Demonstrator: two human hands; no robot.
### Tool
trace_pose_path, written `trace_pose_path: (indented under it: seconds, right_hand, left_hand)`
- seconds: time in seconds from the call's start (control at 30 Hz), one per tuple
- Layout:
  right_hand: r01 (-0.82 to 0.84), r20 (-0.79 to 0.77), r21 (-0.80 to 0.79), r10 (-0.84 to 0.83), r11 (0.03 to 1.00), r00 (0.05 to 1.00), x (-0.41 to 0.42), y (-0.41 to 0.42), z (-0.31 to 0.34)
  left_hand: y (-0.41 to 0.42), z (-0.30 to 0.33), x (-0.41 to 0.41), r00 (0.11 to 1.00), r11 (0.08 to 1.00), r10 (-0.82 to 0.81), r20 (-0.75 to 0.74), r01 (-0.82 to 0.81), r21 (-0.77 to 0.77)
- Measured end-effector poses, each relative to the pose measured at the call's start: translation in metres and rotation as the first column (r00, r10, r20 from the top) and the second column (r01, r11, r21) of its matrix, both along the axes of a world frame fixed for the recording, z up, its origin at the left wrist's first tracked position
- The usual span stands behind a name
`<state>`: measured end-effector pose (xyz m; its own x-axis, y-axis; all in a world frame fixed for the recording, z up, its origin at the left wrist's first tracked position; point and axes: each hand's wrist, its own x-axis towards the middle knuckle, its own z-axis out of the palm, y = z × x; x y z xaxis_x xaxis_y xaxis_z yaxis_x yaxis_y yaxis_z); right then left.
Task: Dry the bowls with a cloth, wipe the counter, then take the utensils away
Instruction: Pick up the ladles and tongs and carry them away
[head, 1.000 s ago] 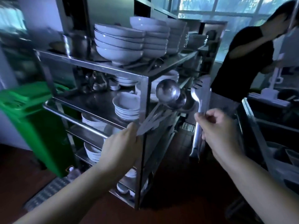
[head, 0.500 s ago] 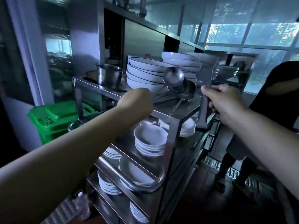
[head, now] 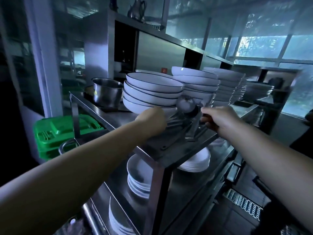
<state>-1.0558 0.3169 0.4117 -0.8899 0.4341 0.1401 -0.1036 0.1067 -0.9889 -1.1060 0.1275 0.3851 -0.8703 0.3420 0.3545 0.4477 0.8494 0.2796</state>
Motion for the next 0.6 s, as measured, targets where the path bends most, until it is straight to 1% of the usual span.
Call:
trace_pose_path:
  seconds: [0.07,0.2,0.3,0.4,0.47,0.6]
  right_hand:
    - [-0.015,0.022,0.014,0.015,1.000,1.000,-0.015,0.005,-0.007]
    - [-0.060,0.087,0.077,0.053,0.995,0.995,-0.038,0.009,-0.020]
    - [-0.058,0.098,0.208,0.038,0.976,0.994,-0.045,0.008,-0.026]
    - [-0.066,0.107,0.317,0.033,0.946,0.994,-0.047,0.009,-0.030]
    - [-0.090,0.128,0.376,0.044,0.922,0.991,-0.047,0.011,-0.029]
    - [-0.124,0.183,0.522,0.031,0.844,0.983,-0.046,0.011,-0.022]
  left_hand:
    - [0.005,-0.001,-0.006,1.000,1.000,0.006,0.020,-0.007,0.026]
    - [0.016,0.001,-0.011,0.996,0.999,-0.031,0.078,0.029,0.025]
    - [0.017,-0.001,-0.011,0.997,0.997,-0.061,0.038,0.063,-0.045]
    - [0.014,-0.002,-0.014,0.999,0.996,-0.048,0.018,0.050,-0.077]
    - [0.013,-0.002,-0.016,0.999,0.995,-0.046,0.023,0.048,-0.084]
    - [0.010,-0.002,-0.017,0.997,0.995,-0.073,0.025,0.075,-0.065]
